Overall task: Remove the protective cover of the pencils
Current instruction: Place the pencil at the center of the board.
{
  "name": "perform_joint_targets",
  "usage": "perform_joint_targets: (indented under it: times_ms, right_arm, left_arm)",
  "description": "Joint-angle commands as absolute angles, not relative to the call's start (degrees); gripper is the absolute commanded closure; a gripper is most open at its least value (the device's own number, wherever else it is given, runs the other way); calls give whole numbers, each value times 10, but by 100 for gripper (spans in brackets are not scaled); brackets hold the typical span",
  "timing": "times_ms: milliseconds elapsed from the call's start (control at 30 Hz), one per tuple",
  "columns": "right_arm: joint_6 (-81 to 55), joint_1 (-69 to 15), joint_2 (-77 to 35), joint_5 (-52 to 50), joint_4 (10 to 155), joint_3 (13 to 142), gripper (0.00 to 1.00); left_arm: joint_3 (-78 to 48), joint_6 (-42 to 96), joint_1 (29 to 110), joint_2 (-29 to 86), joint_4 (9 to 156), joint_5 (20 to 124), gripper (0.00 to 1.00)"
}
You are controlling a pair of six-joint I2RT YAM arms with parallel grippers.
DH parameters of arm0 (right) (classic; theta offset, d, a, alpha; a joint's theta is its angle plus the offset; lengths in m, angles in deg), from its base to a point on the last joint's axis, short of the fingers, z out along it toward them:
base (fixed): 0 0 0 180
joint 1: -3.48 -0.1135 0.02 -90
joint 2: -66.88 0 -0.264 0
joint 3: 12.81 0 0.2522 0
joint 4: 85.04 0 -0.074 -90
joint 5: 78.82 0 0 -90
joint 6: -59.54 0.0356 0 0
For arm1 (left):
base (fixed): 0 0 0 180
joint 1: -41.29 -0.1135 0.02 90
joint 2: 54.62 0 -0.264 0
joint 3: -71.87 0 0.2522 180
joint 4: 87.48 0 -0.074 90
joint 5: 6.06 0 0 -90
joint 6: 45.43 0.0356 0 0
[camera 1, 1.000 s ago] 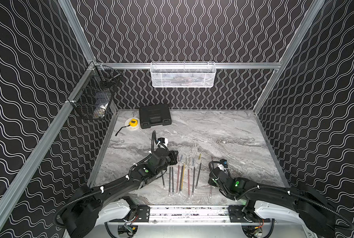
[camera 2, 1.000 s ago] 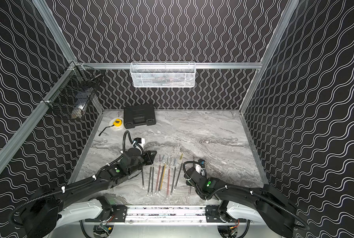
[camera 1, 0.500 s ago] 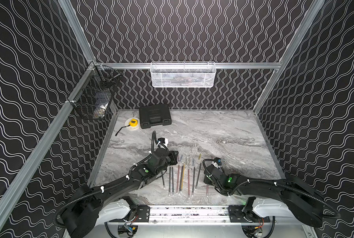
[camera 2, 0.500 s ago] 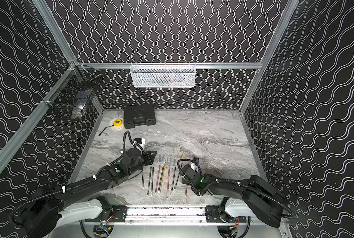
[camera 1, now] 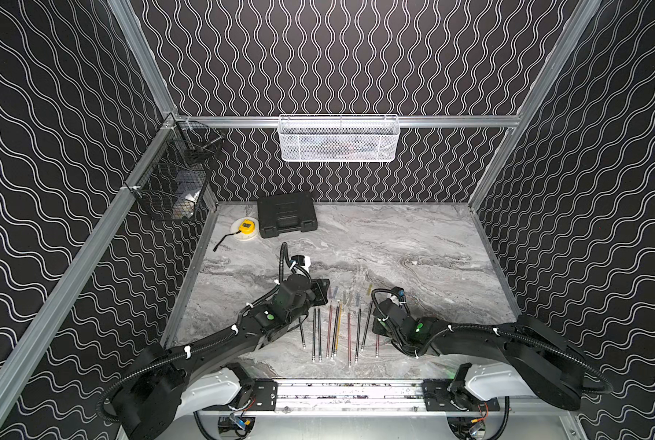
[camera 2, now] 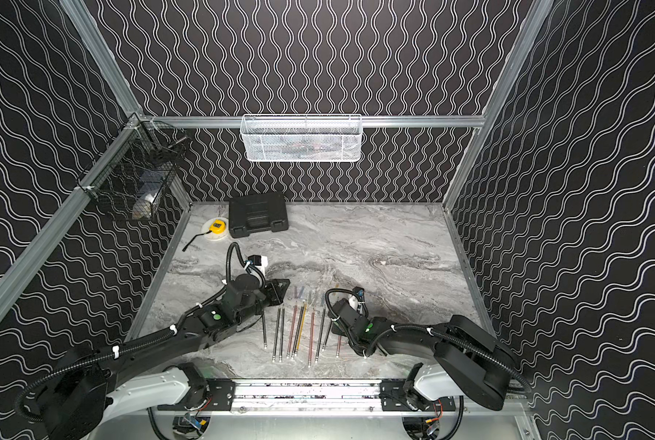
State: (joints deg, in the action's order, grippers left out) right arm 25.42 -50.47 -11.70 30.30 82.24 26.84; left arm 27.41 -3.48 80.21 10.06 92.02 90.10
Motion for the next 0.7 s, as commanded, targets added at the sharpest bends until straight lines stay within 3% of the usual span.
perform_joint_targets:
  times_ms: [0, 333, 500, 667]
  right_arm:
    - [255, -503, -125, 287, 794, 268, 84]
    - [251, -500, -105, 288, 778, 277, 81]
    - [241, -500, -67, 303, 747, 288, 70]
    - [235, -500, -17, 338, 701, 299, 65]
  left_arm:
    - [275, -36, 801, 95, 927, 904, 98]
    - [276, -37, 801, 87, 924, 905, 98]
    - [274, -35, 801, 88, 923, 902, 98]
    - [264, -34, 802, 98, 919, 892, 98]
